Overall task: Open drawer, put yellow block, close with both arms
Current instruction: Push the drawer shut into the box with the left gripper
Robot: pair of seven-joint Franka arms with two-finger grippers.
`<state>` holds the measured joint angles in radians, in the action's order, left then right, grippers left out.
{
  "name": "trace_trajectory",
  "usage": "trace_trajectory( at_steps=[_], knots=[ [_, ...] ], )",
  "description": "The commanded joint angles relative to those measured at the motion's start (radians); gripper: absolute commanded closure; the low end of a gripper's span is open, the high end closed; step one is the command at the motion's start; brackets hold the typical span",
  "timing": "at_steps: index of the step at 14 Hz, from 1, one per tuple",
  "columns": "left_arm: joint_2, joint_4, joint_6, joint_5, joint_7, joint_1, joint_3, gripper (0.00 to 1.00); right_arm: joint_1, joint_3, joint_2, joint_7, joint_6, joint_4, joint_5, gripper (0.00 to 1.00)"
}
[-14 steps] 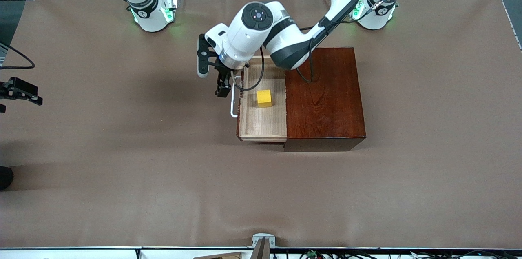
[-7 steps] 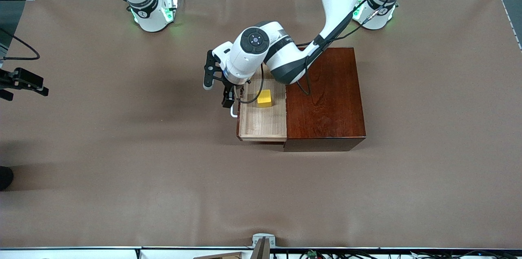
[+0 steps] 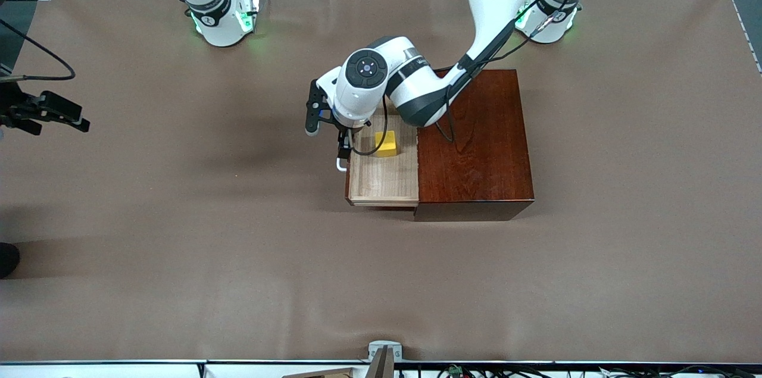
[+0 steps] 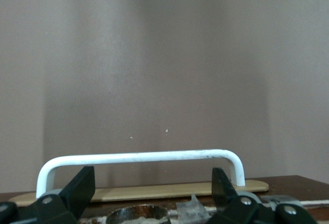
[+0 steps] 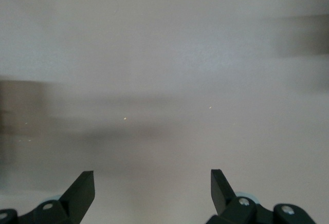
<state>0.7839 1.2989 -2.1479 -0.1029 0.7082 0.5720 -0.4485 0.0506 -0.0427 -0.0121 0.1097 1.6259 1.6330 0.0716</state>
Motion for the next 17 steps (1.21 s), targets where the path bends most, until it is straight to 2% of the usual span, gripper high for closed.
trace_trajectory(
  at_steps=[1,5,15,17],
  knots=[
    [-0.015,-0.017,0.092,-0.023,0.0,0.008,0.025,0.0,0.005,0.017,0.046,-0.033,-0.02,0.037,-0.015,0.0],
    [-0.041,-0.018,0.189,-0.023,0.0,0.008,0.054,0.0,-0.012,0.01,0.043,-0.038,-0.126,0.007,-0.027,0.0],
    [-0.09,-0.02,0.402,-0.188,0.005,-0.014,0.071,0.0,-0.011,0.018,0.044,-0.034,-0.136,-0.019,-0.047,0.0],
    [-0.092,-0.02,0.434,-0.195,0.0,-0.011,0.099,0.0,-0.011,0.018,0.041,-0.031,-0.139,-0.032,-0.045,0.0]
  ],
)
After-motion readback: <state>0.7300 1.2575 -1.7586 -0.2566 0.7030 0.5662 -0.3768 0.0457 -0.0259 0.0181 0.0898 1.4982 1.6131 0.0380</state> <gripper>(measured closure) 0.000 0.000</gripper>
